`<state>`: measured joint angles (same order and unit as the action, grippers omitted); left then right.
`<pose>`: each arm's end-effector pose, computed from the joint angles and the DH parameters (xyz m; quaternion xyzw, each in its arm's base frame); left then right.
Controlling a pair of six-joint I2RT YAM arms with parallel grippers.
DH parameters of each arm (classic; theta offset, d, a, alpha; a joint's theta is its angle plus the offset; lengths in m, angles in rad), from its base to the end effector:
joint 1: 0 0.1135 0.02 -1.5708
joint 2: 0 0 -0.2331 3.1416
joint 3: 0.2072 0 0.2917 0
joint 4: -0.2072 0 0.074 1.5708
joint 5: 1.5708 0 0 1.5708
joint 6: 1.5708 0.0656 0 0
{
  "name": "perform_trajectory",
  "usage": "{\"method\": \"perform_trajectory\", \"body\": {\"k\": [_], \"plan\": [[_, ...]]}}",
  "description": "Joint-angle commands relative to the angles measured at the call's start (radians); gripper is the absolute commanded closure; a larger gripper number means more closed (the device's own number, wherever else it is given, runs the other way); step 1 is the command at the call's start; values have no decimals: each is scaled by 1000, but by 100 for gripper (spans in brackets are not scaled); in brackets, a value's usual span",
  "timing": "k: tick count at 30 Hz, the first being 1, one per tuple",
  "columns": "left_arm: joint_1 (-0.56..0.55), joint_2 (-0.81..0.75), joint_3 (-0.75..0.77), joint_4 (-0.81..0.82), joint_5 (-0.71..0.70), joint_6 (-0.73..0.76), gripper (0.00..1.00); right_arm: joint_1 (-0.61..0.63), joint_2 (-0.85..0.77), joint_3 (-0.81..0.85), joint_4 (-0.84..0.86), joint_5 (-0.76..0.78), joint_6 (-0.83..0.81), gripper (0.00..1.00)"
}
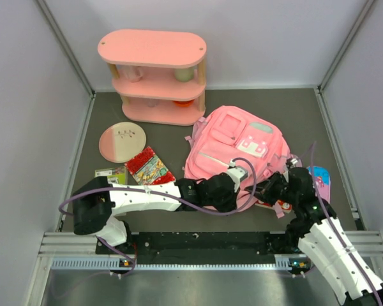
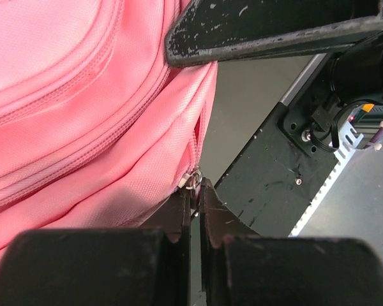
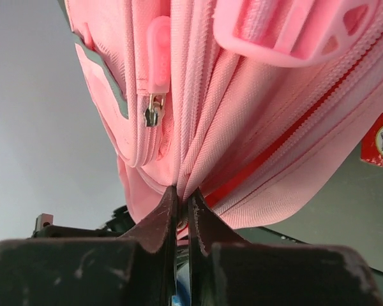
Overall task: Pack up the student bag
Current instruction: Unzip the student bag at the center of the board.
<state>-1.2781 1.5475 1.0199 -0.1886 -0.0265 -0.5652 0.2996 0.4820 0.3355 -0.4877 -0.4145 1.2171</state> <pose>0.1161 -0.3793 0.1630 0.3124 0.8547 -0.3228 0.2601 0.1953 0.0880 0.1598 0.3034 0.8241 0.4371 0.1944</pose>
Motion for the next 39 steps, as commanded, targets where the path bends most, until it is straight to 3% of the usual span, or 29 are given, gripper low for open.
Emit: {"method": "perform_trajectory", "body": {"k": [1,4,9,13,17,21,22,26,32,37,39], "plan": [[-6,-59,42,15,-35,40,100,10,38,114,-35,176,-153,100],[-3,-131,-7,-72,-130,57,100,4,102,207,-84,290,-246,100],[17,-302,-121,-179,-219,97,100,-111,236,287,-58,192,-352,100],[104,-492,-312,-268,-259,71,100,-220,219,342,-100,158,-461,100],[152,-608,-372,-265,-253,70,100,-221,192,324,-144,117,-485,100],[152,-622,-371,-247,-211,90,100,-223,142,293,-193,109,-508,100],[152,-616,-365,-244,-128,111,100,-221,139,299,-204,117,-530,100],[113,-580,-333,-206,-12,68,100,-223,190,329,-238,129,-606,100],[-44,-532,-304,-175,-59,16,100,-220,338,402,-192,132,-683,100],[-64,-460,-279,-146,-85,-2,100,-195,478,470,-131,105,-688,100],[-64,-442,-268,-160,-162,-19,100,-195,497,482,-129,102,-670,84]]}}
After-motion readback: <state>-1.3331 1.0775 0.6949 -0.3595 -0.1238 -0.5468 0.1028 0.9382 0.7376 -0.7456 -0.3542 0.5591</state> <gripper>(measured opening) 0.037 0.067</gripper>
